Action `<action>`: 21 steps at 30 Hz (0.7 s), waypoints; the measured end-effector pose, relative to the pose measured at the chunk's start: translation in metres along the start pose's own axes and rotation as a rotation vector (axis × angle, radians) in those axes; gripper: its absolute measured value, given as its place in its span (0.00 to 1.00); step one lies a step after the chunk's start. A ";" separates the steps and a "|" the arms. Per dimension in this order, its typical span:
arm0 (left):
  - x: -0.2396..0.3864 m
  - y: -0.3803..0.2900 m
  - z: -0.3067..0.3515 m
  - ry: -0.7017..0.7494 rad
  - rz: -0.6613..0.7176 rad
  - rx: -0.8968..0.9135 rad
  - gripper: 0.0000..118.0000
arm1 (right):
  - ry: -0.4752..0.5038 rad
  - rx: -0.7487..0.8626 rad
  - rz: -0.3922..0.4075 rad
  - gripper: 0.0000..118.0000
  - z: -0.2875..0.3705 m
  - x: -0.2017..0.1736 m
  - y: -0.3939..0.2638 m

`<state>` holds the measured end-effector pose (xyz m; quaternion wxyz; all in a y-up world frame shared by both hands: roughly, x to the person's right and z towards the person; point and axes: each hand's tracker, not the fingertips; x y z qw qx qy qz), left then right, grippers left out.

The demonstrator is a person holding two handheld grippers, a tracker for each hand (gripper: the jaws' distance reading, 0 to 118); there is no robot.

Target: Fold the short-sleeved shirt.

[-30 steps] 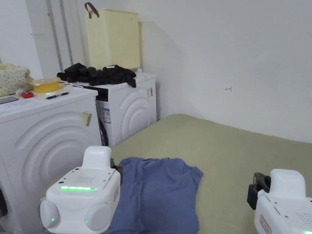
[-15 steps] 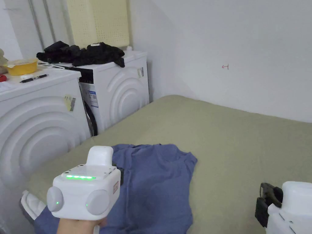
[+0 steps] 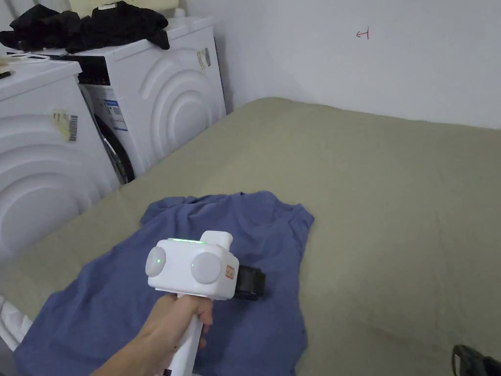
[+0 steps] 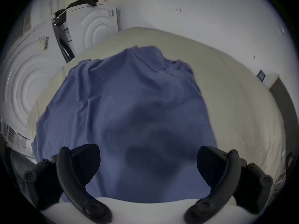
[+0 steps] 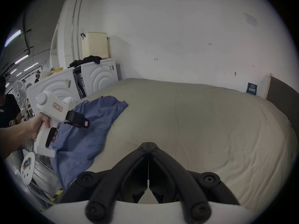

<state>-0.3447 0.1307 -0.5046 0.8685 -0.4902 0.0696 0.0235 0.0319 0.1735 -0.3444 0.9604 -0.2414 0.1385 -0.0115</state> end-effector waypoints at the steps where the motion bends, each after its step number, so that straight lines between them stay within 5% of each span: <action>1: 0.003 0.003 -0.007 -0.005 -0.008 -0.033 1.00 | -0.001 -0.011 -0.007 0.02 -0.001 0.002 -0.003; 9: 0.010 -0.009 -0.023 0.001 -0.018 -0.076 0.91 | -0.014 -0.062 -0.020 0.02 0.002 0.012 -0.017; 10: 0.011 -0.010 -0.015 0.013 -0.018 -0.048 0.74 | -0.015 -0.062 -0.020 0.02 0.007 0.014 -0.017; 11: 0.008 -0.007 -0.010 0.042 -0.015 0.004 0.47 | -0.019 -0.057 -0.020 0.02 0.012 0.017 -0.017; 12: 0.008 -0.008 -0.006 0.088 -0.023 0.015 0.01 | -0.030 -0.054 -0.025 0.02 0.018 0.019 -0.016; 21: 0.045 0.002 0.065 -0.028 -0.079 0.084 0.01 | -0.152 -0.021 -0.074 0.02 0.097 0.067 -0.017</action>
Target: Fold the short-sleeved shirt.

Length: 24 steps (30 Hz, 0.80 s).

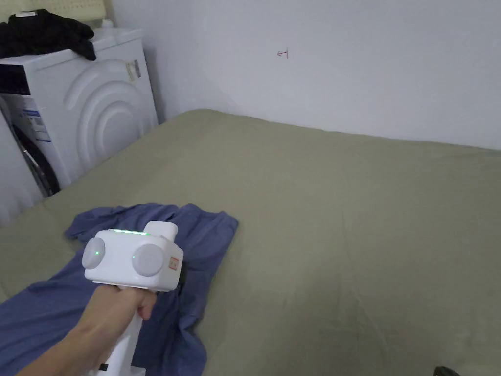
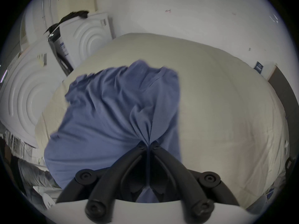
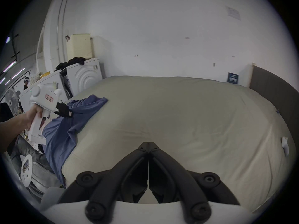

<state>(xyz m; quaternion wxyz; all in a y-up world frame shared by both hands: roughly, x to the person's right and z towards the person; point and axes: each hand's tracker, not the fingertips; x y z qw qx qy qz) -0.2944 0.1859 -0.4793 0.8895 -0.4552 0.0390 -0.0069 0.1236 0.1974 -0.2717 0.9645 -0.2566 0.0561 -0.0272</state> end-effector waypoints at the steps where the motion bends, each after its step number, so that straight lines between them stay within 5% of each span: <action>1: 0.011 0.006 0.007 -0.030 -0.006 0.014 0.01 | -0.028 0.005 -0.008 0.02 0.008 0.007 0.000; 17: 0.384 0.052 0.112 -0.574 -0.301 0.141 0.01 | -0.322 0.064 -0.183 0.02 0.109 0.124 -0.010; 24: 0.454 -0.005 0.075 -0.653 -0.385 -0.014 0.01 | -0.351 0.031 -0.217 0.02 0.105 0.143 -0.023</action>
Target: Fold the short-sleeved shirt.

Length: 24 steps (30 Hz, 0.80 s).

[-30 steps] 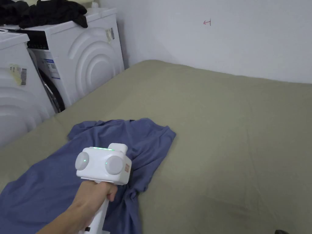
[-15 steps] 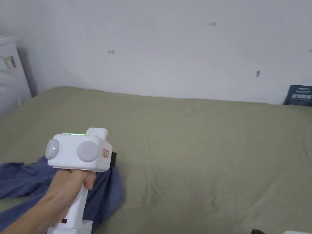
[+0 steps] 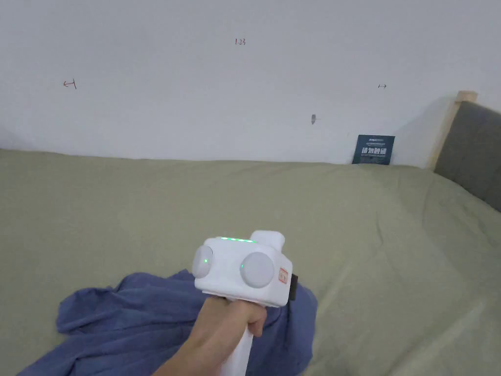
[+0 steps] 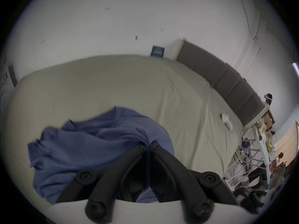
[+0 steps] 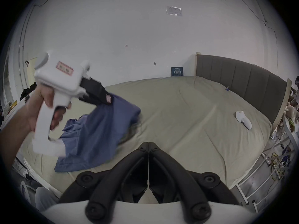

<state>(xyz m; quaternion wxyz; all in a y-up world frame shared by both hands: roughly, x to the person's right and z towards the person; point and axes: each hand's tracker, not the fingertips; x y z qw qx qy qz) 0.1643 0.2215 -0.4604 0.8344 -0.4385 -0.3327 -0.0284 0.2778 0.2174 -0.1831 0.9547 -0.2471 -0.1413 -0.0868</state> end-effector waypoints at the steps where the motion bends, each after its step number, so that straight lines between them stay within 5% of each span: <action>1: -0.002 -0.009 -0.013 0.014 -0.004 -0.045 0.01 | 0.000 -0.006 -0.001 0.02 -0.002 0.001 -0.002; 7: -0.026 -0.064 -0.062 0.105 0.018 -0.155 0.07 | 0.009 -0.044 -0.010 0.02 -0.014 0.002 -0.010; 8: -0.030 -0.068 -0.059 0.098 0.027 -0.136 0.24 | 0.010 -0.045 -0.010 0.02 -0.014 0.001 -0.009; 9: -0.033 -0.069 -0.050 0.106 0.049 -0.096 0.69 | 0.010 -0.047 -0.008 0.02 -0.014 0.000 -0.009; 10: -0.036 -0.071 -0.044 0.109 0.047 -0.073 0.95 | 0.012 -0.047 -0.005 0.02 -0.013 -0.001 -0.008; 11: -0.039 -0.072 -0.034 0.114 0.043 -0.064 1.00 | 0.015 -0.044 -0.002 0.02 -0.012 -0.003 -0.007; 24: -0.061 -0.170 0.278 0.410 0.076 0.538 0.94 | 0.102 0.150 0.084 0.02 0.047 -0.044 0.013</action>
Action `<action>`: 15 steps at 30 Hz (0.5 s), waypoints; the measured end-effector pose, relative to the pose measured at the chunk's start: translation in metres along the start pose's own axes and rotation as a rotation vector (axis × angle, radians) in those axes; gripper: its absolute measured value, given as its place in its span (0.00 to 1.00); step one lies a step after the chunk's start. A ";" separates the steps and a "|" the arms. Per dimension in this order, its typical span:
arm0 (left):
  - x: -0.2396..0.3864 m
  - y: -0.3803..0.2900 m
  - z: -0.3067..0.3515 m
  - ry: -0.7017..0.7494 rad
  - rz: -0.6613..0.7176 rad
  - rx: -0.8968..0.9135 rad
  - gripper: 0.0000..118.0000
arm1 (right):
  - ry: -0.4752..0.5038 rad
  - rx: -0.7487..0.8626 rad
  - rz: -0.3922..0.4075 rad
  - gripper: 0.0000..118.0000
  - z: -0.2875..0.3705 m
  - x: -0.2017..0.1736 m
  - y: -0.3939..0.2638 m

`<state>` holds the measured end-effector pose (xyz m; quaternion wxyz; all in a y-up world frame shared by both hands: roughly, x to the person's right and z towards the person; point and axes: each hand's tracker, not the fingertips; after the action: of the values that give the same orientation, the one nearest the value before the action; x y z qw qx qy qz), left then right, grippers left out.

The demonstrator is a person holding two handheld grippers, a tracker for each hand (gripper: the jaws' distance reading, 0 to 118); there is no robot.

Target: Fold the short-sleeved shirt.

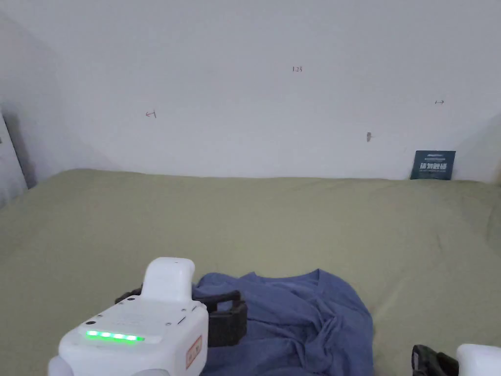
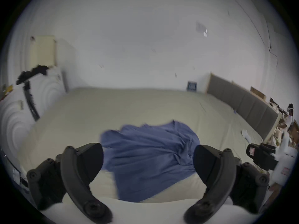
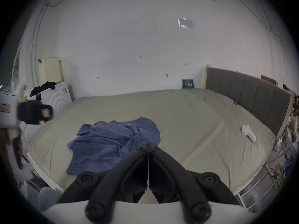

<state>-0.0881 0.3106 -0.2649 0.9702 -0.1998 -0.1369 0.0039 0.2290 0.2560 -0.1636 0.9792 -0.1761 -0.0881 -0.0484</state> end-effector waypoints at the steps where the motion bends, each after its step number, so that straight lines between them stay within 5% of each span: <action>1: -0.008 0.000 0.020 0.040 -0.006 0.030 0.90 | -0.002 0.010 0.008 0.02 0.004 -0.004 0.001; 3: -0.026 -0.003 0.059 0.103 -0.020 0.086 0.66 | 0.000 0.053 0.021 0.02 0.014 -0.011 0.003; 5: -0.037 -0.013 0.087 0.188 -0.023 0.119 0.16 | 0.006 0.082 0.030 0.02 0.024 -0.016 0.002; 6: -0.042 -0.017 0.098 0.214 -0.030 0.124 0.00 | 0.006 0.090 0.033 0.02 0.028 -0.019 0.002; 15: -0.078 -0.048 0.120 0.274 0.029 0.070 0.00 | 0.032 0.079 0.055 0.02 0.037 -0.030 -0.005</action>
<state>-0.1976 0.3081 -0.1615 0.9860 -0.1665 0.0000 -0.0045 0.1927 0.2664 -0.1331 0.9876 -0.1389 -0.0694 -0.0210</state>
